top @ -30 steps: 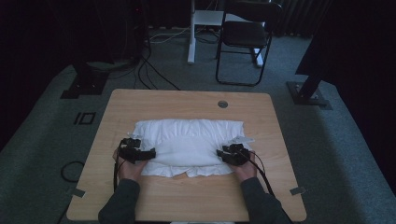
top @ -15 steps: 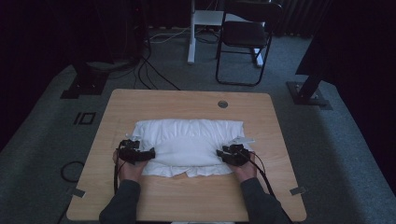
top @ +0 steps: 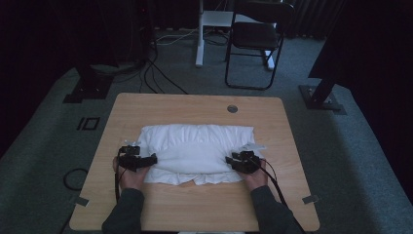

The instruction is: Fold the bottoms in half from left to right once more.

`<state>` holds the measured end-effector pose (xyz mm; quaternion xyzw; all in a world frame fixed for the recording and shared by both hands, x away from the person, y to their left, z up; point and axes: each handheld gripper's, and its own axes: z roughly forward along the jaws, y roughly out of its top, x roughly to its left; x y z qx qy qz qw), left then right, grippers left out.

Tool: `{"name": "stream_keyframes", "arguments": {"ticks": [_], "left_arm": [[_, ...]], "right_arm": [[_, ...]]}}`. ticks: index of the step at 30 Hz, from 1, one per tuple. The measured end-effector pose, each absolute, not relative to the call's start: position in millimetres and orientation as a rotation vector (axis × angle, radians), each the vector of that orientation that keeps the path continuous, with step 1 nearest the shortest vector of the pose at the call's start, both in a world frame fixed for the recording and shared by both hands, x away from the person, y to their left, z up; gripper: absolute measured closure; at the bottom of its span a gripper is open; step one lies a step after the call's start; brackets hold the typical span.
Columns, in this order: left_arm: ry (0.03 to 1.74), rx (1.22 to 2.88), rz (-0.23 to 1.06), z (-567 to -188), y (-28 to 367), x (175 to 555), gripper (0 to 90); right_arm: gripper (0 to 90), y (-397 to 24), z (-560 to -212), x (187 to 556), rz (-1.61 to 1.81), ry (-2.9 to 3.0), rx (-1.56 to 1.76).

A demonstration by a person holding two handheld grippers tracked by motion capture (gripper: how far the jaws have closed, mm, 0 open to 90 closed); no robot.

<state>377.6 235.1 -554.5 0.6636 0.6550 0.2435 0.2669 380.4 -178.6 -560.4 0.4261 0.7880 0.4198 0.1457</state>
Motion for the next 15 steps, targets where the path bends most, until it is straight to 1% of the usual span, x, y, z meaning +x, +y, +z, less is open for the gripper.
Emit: {"name": "stream_keyframes", "arguments": {"ticks": [5, 7, 15], "left_arm": [[1.799, 1.803, 0.743, -554.6, 237.6, 377.1, 0.0], [1.811, 1.785, 0.706, -556.4, 241.9, 377.7, 0.0], [1.776, 1.807, 0.69, -556.8, 243.5, 376.6, 0.1]], "right_arm": [[60.0, -177.9, -561.1, 379.9, 1.225, 2.274, 1.222], [60.0, -178.0, -561.2, 379.9, 1.226, 2.274, 1.224], [60.0, -177.6, -561.5, 379.7, 1.233, 2.276, 1.225]]}}
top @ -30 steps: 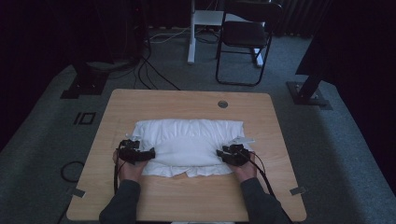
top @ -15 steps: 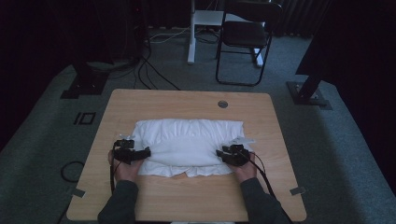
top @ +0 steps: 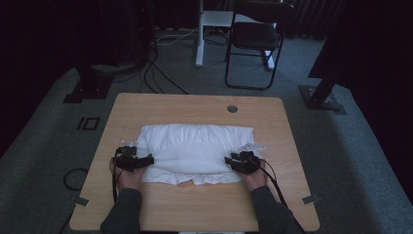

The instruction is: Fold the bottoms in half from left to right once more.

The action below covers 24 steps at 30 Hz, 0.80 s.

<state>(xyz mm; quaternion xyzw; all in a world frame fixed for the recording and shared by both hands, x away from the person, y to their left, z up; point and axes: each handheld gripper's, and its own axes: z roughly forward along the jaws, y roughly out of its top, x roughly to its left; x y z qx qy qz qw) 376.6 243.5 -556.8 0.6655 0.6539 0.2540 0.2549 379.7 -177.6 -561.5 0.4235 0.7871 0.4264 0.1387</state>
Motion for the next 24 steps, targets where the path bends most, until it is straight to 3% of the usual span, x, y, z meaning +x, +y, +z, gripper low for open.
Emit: {"name": "stream_keyframes", "arguments": {"ticks": [7, 11, 17, 24], "left_arm": [[1.762, 1.845, 0.665, -553.1, 236.8, 374.6, 5.2], [1.709, 1.868, 0.657, -550.0, 231.9, 370.8, 20.3], [1.624, 1.893, 0.628, -547.8, 224.8, 367.0, 50.0], [1.568, 1.88, 0.547, -548.3, 223.2, 366.1, 76.0]], "right_arm": [[59.9, -178.5, -562.0, 380.3, 1.243, 2.278, 1.228], [59.9, -178.7, -562.2, 380.4, 1.246, 2.278, 1.227], [59.9, -178.9, -562.4, 380.4, 1.249, 2.277, 1.229], [59.9, -179.1, -562.6, 380.5, 1.252, 2.277, 1.232]]}}
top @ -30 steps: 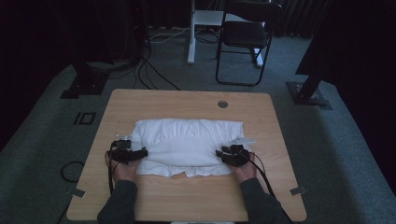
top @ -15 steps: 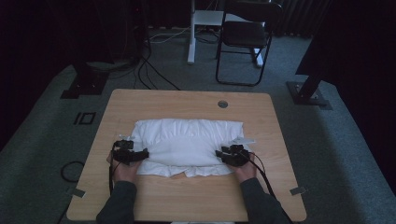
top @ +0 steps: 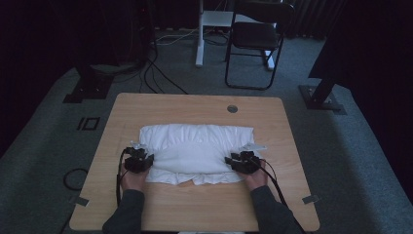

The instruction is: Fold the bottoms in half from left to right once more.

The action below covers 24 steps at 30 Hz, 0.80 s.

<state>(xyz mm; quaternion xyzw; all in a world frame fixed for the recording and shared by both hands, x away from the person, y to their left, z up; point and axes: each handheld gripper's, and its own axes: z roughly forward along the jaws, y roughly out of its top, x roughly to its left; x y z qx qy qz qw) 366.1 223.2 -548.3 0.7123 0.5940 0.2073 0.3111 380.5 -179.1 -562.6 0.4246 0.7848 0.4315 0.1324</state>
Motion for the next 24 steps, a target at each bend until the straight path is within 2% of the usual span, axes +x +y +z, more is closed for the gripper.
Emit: {"name": "stream_keyframes", "arguments": {"ticks": [2, 5, 16, 24], "left_arm": [[1.554, 1.863, 0.526, -549.8, 223.6, 365.5, 82.3], [1.534, 1.833, 0.464, -551.8, 225.6, 365.3, 84.6], [1.484, 1.784, 0.447, -553.7, 233.9, 364.6, 86.4], [1.438, 1.684, 0.455, -538.4, 248.9, 358.6, 86.6]], "right_arm": [[59.9, -179.3, -562.7, 380.6, 1.254, 2.277, 1.234], [59.9, -179.4, -562.7, 380.7, 1.254, 2.278, 1.233], [59.7, -179.5, -562.5, 380.6, 1.252, 2.278, 1.225], [59.3, -179.8, -562.0, 380.8, 1.247, 2.281, 1.209]]}}
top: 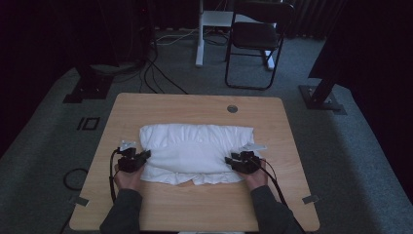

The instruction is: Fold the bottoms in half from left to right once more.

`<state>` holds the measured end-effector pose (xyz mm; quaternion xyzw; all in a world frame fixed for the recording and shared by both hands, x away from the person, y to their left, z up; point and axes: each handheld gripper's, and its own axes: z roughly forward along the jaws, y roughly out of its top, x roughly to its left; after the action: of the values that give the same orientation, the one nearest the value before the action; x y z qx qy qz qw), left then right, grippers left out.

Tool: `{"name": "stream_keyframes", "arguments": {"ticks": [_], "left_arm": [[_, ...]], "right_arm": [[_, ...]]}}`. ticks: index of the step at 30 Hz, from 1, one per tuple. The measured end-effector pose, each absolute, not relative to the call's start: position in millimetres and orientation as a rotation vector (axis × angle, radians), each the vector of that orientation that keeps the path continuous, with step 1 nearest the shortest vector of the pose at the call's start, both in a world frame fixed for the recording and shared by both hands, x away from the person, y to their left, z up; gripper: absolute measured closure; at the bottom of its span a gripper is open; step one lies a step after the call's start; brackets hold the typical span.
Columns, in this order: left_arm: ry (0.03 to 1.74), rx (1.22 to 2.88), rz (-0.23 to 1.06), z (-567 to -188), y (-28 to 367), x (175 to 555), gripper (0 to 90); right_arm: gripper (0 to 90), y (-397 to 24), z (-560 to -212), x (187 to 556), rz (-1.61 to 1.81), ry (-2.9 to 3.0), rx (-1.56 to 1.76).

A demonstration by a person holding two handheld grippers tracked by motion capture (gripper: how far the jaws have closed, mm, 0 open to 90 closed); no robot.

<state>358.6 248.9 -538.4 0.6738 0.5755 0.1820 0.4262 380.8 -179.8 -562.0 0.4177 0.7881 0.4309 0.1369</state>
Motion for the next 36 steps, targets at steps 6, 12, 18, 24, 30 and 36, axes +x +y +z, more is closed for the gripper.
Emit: {"name": "stream_keyframes", "arguments": {"ticks": [6, 12, 18, 24, 30, 36], "left_arm": [[1.391, 1.641, 0.456, -528.0, 252.0, 356.4, 86.6], [1.391, 1.635, 0.448, -528.1, 252.7, 356.8, 86.7], [1.386, 1.614, 0.443, -526.6, 252.4, 356.3, 86.7], [1.363, 1.613, 0.447, -519.8, 251.4, 355.7, 86.9], [1.324, 1.616, 0.459, -508.1, 247.7, 357.2, 87.2], [1.296, 1.621, 0.473, -498.4, 245.3, 357.9, 87.2]], "right_arm": [[58.9, -179.9, -561.3, 380.8, 1.241, 2.282, 1.21], [52.8, -178.1, -551.2, 379.8, 1.187, 2.275, 1.213], [51.7, -172.2, -528.5, 378.4, 1.242, 2.219, 1.18], [51.8, -153.6, -512.5, 381.4, 1.294, 2.212, 1.118], [51.8, -138.2, -515.7, 389.1, 1.296, 2.24, 1.107], [51.4, -131.4, -517.4, 393.0, 1.304, 2.241, 1.113]]}}
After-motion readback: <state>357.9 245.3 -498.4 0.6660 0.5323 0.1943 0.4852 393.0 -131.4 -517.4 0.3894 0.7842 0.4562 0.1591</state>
